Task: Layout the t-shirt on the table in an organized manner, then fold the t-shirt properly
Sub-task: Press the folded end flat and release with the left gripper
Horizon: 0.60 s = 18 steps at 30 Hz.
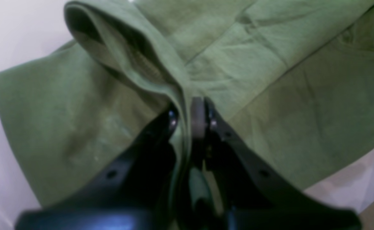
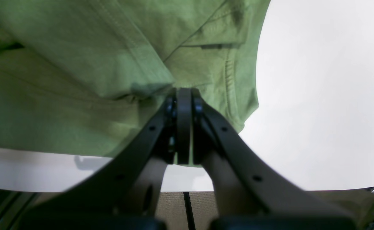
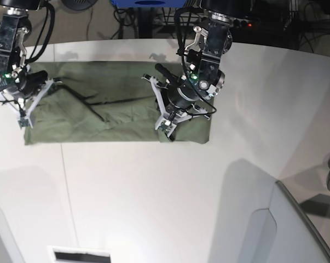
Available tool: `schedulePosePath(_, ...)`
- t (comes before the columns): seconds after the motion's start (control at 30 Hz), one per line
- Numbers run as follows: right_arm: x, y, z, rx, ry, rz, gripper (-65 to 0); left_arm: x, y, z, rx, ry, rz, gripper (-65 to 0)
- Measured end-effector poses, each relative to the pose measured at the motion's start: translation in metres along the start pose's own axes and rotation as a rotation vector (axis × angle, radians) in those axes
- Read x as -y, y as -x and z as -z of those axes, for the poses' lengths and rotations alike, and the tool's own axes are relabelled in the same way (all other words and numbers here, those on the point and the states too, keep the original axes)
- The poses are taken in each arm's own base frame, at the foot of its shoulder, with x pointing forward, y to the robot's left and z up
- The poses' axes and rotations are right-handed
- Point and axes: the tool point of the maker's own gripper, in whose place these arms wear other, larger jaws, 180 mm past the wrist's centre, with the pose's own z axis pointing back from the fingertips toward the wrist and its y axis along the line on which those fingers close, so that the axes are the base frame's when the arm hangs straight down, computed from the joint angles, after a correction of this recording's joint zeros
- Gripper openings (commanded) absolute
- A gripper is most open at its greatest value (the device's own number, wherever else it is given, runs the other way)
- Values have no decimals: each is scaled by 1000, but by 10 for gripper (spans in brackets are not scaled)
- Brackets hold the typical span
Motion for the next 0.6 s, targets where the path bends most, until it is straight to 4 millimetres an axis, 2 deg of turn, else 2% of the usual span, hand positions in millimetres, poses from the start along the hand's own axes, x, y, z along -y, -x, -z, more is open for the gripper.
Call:
schedulePosePath(0.1, 0, 0, 0, 0, 0, 0, -650, 4, -1, 0, 0, 8, 14, -448)
schedulePosePath(0.23, 0, 0, 0, 1, 0, 0, -650, 26, -7, 2, 8, 54, 62, -283)
schedulePosePath(0.3, 0, 0, 0, 0, 0, 0, -650, 31, -13, 2, 18, 66, 80, -237)
schedulePosePath(0.43, 0, 0, 0, 0, -1, 0, -650, 37, -24, 3, 38, 78, 114, -217)
schedulePosePath(0.6, 0, 0, 0, 0, -1, 0, -650, 74, -34, 3, 58, 151, 178, -240)
